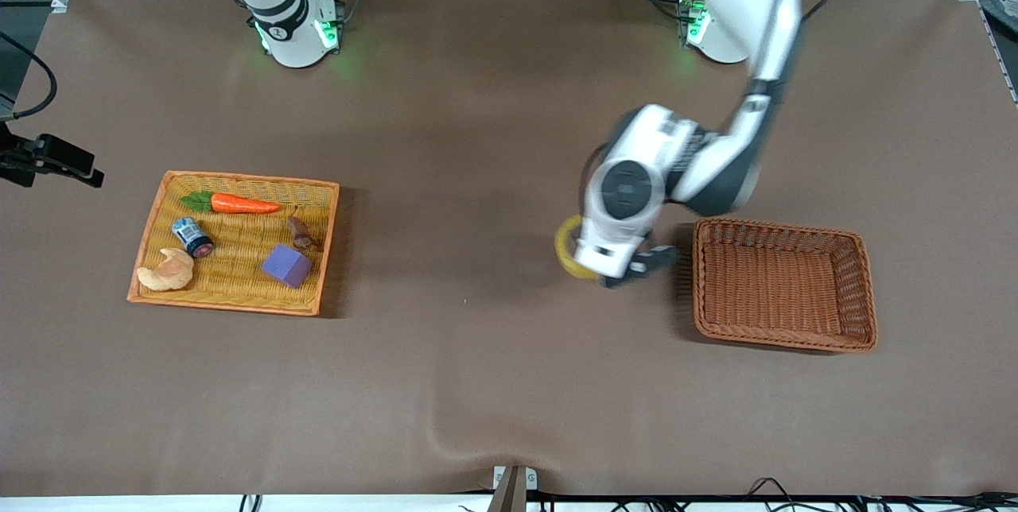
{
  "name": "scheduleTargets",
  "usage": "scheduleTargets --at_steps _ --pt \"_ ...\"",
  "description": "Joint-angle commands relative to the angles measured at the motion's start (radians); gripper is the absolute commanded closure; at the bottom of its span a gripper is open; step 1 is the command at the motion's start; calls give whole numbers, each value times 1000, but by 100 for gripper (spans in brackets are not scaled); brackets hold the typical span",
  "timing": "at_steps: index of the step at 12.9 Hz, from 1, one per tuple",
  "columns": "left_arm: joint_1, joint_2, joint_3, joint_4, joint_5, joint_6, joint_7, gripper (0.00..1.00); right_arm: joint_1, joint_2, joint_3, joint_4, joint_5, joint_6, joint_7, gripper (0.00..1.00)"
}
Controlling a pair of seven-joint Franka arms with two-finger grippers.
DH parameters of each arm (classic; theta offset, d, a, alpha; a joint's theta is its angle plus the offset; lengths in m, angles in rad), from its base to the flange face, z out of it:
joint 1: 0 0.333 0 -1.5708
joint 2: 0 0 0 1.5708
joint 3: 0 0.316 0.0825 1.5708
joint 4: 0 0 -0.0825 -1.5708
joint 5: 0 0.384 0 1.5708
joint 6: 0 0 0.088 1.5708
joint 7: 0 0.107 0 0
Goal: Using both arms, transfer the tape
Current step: 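Lift and carry the tape roll over the brown basket with the left gripper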
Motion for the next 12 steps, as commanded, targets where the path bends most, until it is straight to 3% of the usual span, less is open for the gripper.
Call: scheduleTargets --at_steps 1,7,12 --pt "124 -64 -18 -30 21 -74 -92 100 1 -74 1 -100 18 29 2 0" --pt "313 -69 -18 -64 27 -105 -95 100 3 -71 0 -77 13 24 -1 0" --pt "405 -54 -18 -102 27 -20 -106 100 -1 -68 0 -75 18 -20 -2 0"
